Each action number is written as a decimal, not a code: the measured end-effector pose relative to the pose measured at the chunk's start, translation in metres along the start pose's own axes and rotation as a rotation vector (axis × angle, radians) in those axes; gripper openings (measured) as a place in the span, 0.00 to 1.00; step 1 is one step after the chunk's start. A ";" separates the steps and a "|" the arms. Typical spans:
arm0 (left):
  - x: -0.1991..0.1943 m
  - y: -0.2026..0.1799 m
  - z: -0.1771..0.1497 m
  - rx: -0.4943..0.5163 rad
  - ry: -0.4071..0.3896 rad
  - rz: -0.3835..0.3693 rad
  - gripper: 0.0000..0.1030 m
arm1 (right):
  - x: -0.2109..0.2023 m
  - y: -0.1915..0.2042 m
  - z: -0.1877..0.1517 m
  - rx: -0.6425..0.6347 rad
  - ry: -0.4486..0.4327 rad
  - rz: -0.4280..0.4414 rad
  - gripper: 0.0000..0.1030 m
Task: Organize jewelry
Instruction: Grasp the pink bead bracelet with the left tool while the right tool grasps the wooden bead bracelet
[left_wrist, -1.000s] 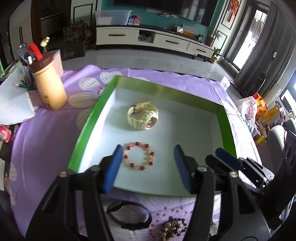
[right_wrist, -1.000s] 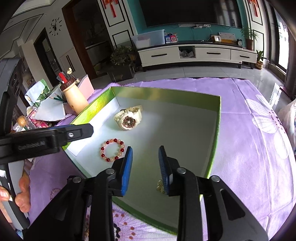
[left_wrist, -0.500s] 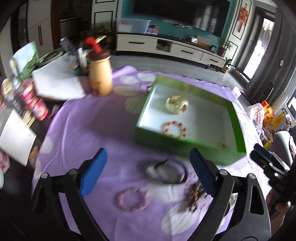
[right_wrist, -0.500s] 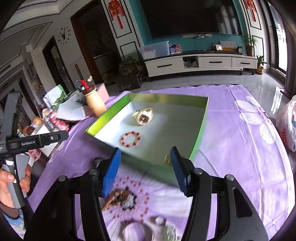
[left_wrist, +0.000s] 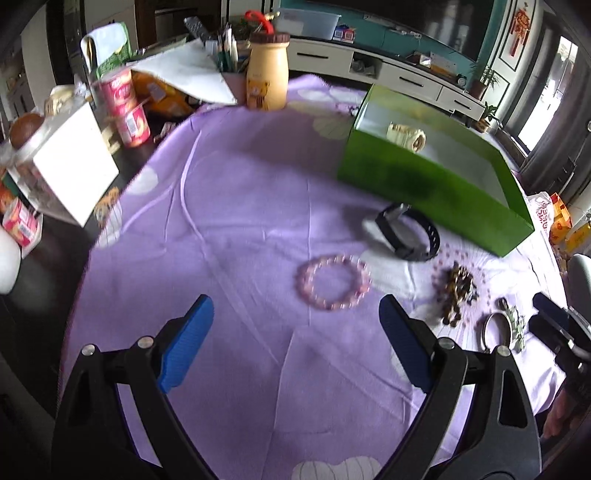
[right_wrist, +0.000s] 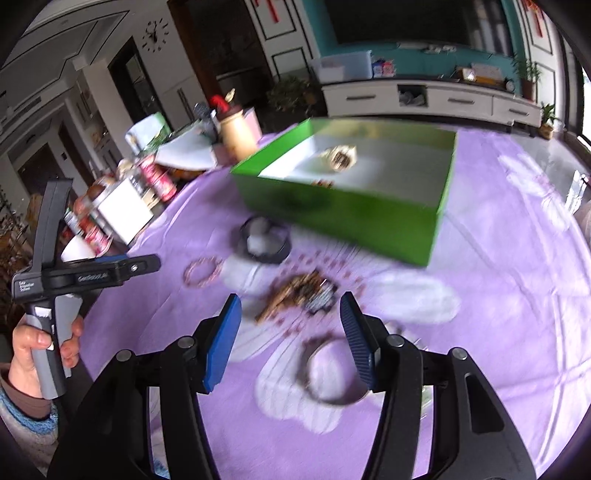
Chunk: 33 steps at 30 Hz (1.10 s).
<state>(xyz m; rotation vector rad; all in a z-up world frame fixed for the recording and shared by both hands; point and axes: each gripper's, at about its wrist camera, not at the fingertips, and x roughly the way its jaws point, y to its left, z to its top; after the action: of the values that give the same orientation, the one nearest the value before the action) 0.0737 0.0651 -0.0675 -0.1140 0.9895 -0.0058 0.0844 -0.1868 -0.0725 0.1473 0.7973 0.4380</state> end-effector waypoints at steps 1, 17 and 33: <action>0.001 0.000 -0.002 0.001 0.000 0.003 0.89 | 0.006 0.004 -0.004 -0.001 0.016 0.002 0.55; 0.045 -0.009 0.004 0.055 -0.010 0.046 0.67 | 0.077 0.028 -0.006 -0.007 0.092 -0.099 0.32; 0.063 -0.015 0.007 0.078 -0.007 0.028 0.09 | 0.074 0.005 -0.006 0.030 0.055 -0.095 0.07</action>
<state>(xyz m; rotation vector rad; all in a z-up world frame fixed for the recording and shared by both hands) 0.1149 0.0473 -0.1153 -0.0288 0.9826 -0.0188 0.1236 -0.1508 -0.1238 0.1255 0.8614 0.3418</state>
